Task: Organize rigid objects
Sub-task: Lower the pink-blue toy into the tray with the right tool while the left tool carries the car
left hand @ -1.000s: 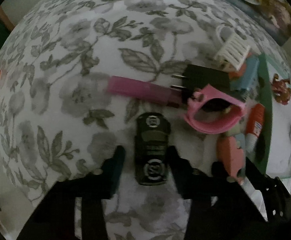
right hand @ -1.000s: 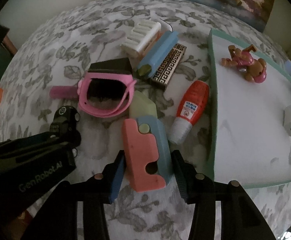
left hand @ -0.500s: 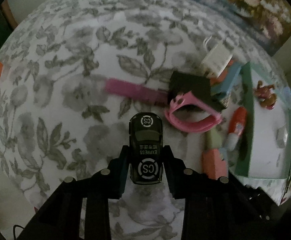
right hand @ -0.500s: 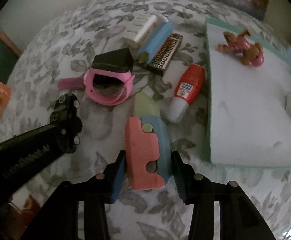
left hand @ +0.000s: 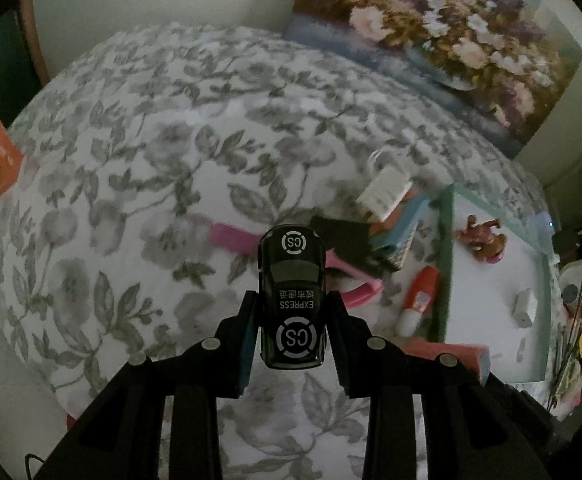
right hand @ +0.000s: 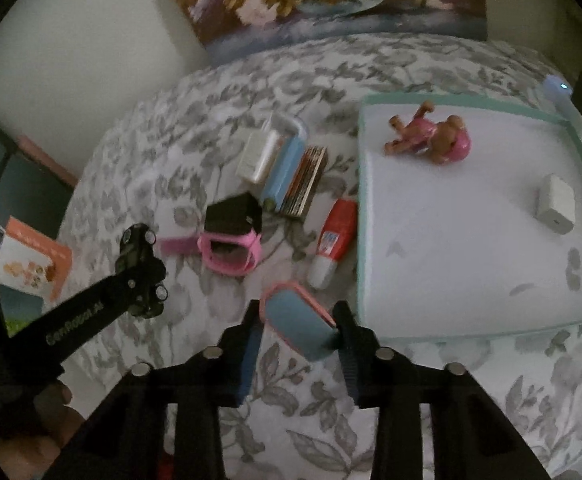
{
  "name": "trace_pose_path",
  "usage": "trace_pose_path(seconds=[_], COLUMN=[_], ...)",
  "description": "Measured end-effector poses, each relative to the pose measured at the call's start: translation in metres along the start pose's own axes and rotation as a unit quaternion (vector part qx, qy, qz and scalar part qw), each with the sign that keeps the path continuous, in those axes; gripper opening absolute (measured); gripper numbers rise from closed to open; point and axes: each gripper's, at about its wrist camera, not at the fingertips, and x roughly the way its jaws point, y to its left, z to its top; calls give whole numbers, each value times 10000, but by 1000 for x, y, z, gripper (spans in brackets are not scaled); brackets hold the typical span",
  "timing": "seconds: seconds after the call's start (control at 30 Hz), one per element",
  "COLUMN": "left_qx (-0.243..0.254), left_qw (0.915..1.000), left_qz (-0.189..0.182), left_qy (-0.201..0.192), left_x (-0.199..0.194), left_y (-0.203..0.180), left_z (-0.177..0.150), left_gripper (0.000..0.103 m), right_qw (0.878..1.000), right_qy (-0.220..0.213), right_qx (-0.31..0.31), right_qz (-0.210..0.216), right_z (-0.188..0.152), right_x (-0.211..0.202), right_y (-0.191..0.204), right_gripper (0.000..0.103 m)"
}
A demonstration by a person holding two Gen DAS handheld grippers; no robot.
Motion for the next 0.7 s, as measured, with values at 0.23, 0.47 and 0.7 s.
trace_pose_path(seconds=[0.23,0.47,0.7], left_qx=[179,497,926], left_qw=[9997,9986,9950], left_qz=[-119,-104,-153], left_qy=[-96,-143,-335], left_x=[-4,-11,-26], left_y=[-21,-45,-86], left_z=[7,11,22], left_gripper=[35,35,35], right_qw=[9995,9975,9925], right_qy=[-137,-461,-870], right_qx=[260,486,856], right_qz=[74,203,116], right_z=[13,18,30], right_x=[-9,-33,-59], right_y=[-18,-35,-66], right_gripper=[35,35,35])
